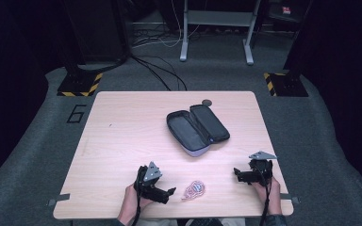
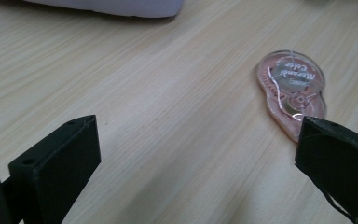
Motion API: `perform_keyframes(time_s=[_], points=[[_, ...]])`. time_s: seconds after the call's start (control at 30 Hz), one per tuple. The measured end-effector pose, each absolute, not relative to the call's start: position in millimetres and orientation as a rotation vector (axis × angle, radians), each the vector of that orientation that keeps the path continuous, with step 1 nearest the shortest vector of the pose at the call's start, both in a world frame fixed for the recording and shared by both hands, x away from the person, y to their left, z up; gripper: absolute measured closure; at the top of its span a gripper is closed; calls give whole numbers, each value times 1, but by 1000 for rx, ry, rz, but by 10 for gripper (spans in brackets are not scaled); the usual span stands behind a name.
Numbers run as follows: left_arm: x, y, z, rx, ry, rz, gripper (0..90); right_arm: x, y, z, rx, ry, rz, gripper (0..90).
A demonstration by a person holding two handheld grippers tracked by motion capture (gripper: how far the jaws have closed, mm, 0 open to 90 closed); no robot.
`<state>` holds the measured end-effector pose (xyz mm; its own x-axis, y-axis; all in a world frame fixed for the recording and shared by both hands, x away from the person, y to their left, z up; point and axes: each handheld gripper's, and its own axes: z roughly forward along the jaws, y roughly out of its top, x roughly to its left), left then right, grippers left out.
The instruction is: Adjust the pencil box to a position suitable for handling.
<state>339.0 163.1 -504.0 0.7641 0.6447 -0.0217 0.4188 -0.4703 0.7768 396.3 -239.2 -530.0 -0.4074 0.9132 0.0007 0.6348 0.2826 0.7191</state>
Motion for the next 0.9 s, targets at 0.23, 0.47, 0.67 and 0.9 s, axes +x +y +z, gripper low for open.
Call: perform_keyframes(time_s=[0.23,0.47,0.67,0.9], points=[[338,141,-507,2137,761,310,2,396,-239,-530,1391,2144,911,0],[337,119,-512,2164,713,262,2,396,-239,-530,1391,2145,911,0],[336,106,-518,2192,693,243,8,396,-239,-530,1391,2144,912,0],[336,95,-522,2215,649,234,80,396,-239,-530,1391,2144,911,0]])
